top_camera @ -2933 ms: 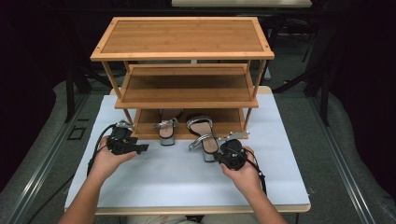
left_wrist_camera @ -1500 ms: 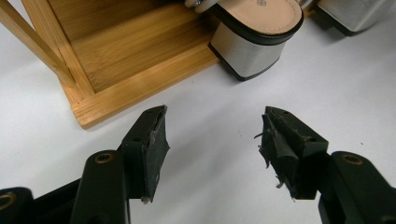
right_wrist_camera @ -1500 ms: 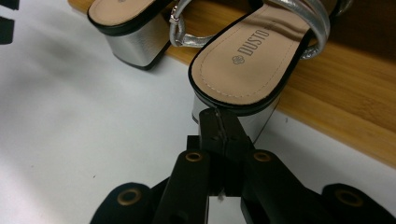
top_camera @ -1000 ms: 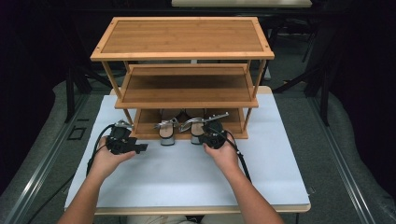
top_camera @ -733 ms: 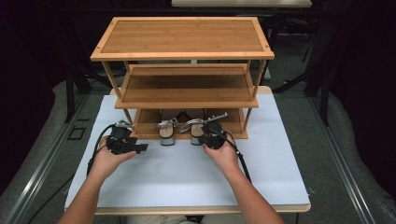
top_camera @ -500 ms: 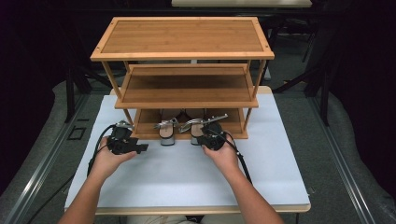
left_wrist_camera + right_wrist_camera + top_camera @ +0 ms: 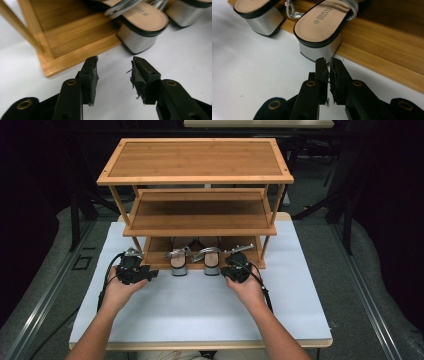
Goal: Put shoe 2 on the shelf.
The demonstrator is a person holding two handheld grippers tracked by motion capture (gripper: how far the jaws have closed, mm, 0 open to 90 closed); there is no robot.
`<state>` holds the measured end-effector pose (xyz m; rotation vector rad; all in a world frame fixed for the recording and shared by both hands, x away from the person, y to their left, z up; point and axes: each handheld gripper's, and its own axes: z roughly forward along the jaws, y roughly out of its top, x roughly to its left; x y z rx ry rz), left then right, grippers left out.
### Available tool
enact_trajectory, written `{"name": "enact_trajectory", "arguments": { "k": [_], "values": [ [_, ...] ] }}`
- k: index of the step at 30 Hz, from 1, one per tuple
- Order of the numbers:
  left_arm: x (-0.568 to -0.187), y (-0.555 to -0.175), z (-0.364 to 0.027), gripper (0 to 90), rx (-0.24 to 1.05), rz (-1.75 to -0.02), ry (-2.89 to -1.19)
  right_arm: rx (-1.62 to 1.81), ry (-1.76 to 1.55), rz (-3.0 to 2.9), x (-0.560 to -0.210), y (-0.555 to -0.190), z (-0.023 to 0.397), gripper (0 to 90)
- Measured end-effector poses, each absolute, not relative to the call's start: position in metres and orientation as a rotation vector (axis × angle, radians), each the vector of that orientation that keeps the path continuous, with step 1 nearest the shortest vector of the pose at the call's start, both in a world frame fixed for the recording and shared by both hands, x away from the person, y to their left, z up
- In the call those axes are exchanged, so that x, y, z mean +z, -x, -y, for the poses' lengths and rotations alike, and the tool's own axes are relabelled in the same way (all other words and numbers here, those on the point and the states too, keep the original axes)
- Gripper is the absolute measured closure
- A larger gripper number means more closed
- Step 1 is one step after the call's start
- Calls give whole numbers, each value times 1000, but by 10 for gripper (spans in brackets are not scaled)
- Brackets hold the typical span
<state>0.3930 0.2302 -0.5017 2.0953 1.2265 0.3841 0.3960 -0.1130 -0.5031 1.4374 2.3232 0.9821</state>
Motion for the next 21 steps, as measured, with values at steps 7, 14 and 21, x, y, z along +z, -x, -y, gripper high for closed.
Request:
{"name": "enact_trajectory", "arguments": {
  "k": [7, 14, 21],
  "values": [
    [-512, -399, -226, 786, 301, -1232, -2077, 969, -1451, -2316, -507, -399, 110, 846],
    [-518, -405, -214, 898, 280, -1216, -2092, 970, -1472, -2311, -512, -404, 106, 849],
    [-520, -410, -198, 898, 283, -1181, -2092, 993, -1463, -2329, -515, -407, 97, 849]
  ]
}}
